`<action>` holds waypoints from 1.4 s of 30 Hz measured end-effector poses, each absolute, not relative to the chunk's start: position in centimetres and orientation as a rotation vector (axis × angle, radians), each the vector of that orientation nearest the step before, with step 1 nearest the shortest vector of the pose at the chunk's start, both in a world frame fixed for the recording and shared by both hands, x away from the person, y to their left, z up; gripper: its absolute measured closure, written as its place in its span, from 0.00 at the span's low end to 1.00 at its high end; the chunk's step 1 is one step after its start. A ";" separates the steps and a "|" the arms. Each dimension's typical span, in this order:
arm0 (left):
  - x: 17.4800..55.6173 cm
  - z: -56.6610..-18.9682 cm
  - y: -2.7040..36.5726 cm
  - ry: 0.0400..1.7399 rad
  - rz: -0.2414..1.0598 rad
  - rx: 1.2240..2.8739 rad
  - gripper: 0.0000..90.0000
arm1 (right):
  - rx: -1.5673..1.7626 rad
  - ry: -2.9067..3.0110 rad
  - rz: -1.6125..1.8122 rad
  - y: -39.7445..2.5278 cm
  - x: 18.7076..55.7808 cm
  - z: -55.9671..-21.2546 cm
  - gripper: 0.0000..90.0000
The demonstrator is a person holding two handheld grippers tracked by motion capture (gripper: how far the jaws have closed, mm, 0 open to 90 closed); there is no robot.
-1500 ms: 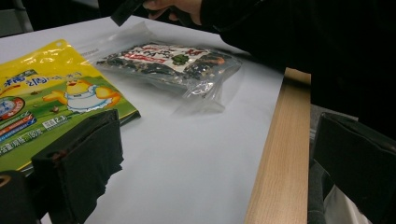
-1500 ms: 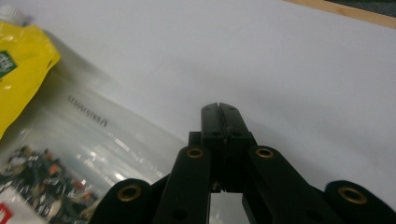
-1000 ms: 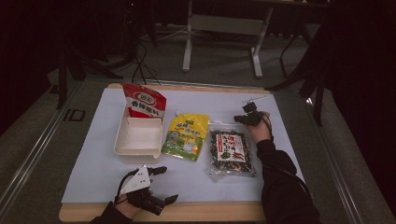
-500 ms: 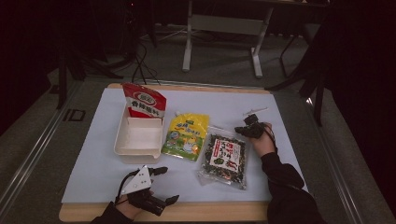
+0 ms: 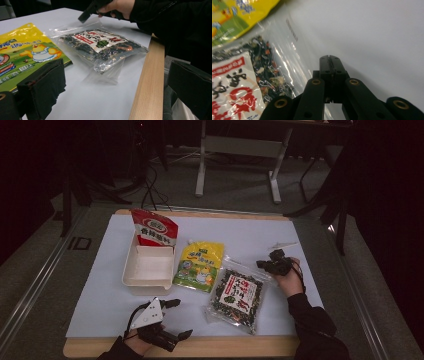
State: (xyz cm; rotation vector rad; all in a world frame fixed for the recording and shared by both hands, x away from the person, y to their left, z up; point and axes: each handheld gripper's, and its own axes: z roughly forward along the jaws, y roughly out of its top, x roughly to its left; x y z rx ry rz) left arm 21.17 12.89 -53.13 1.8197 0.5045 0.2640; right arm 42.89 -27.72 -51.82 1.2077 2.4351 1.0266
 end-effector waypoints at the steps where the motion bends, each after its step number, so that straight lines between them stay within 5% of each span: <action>1: 21.2 -53.1 12.9 0.504 0.265 1.820 0.03 | 1.203 2.420 1.037 -28.0 42.8 -51.4 0.97; 10: 21.2 -53.2 12.8 0.505 0.261 1.821 0.03 | 1.155 2.381 1.097 -29.7 40.9 -48.5 0.89; 22: 21.3 -53.3 12.7 0.503 0.258 1.828 0.03 | 1.141 2.414 1.120 -32.5 38.8 -49.1 0.64; 35: 21.3 -53.4 12.7 0.508 0.251 1.826 0.03 | 1.199 2.501 1.083 -32.8 40.3 -52.1 0.52; 42: 21.3 -53.4 12.7 0.508 0.249 1.827 0.03 | 1.246 2.568 1.067 -32.6 41.0 -53.2 0.57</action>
